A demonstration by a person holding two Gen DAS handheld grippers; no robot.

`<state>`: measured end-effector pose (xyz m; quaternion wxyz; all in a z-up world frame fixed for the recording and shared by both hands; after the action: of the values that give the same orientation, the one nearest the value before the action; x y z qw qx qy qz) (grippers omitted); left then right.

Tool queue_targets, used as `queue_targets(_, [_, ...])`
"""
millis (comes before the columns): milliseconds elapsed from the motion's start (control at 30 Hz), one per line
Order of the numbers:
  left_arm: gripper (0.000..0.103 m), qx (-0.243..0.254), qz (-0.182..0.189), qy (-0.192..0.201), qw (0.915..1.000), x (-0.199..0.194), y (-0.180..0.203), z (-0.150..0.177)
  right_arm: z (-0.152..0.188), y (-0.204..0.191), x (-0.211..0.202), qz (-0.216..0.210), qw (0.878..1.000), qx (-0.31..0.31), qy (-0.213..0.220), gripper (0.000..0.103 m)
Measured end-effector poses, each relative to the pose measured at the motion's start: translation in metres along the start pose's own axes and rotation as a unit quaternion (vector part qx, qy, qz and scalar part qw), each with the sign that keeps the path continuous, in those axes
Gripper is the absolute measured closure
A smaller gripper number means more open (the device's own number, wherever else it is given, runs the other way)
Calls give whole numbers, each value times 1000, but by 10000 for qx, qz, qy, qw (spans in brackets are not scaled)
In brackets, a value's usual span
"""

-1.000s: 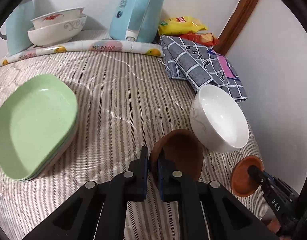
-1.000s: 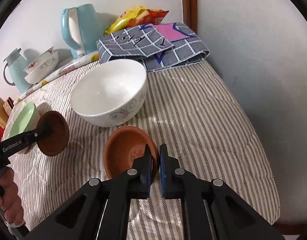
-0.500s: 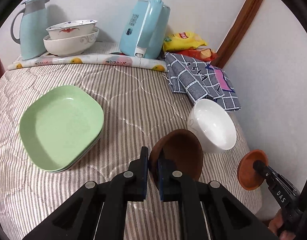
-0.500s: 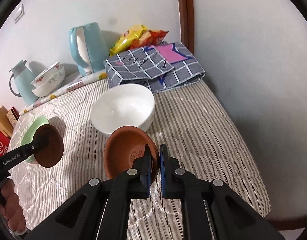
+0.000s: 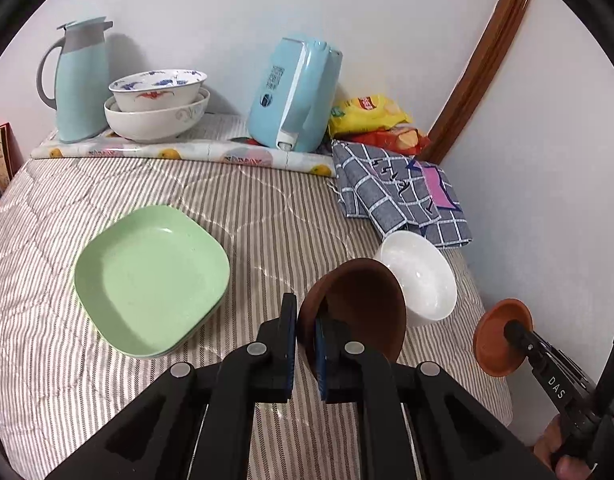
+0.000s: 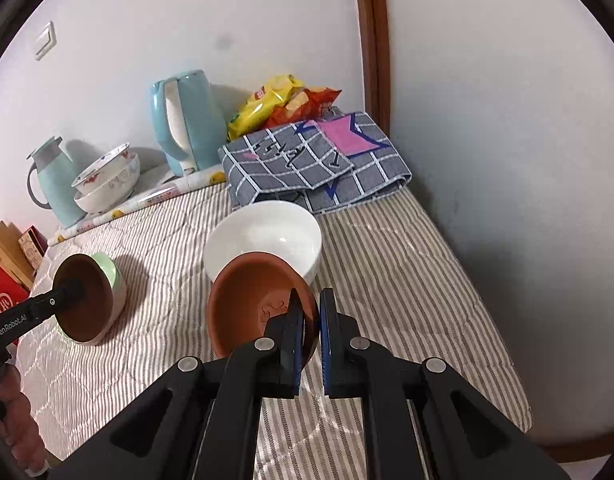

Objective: Organize plates and bowls
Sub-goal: 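Carry the right gripper's brown bowl over the white bowl while the left gripper holds its bowl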

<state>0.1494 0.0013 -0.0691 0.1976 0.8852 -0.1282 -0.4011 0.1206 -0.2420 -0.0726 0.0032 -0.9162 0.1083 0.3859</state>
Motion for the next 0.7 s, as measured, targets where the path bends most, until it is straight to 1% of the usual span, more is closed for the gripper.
queue_targets(133, [95,24,-33,44,10000,-4,0,-7,-6,-4,-2,-27,10000,3,51,95])
queue_targets(367, [95,26,34,123,9999,-8,-1,-18,-20,-11,-4,-73,9999,34,124,95])
queue_targets(700, [95,58,-14,161,9999,-2,-5,-36,-36,-20,3,-26,9999,-21,142,95])
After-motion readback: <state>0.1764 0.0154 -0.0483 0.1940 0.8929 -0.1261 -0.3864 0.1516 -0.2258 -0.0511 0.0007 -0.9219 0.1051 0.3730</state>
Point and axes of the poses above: each gripper's, at about its wrist camera, not at the fingertips, and x roughly the way its jaws point, y to its right, z to its underside, the point moved 2 cm from there along x, roughly the way its jaws point, and after that the axes turned 13 degrees about z, right-handed, at the moved point
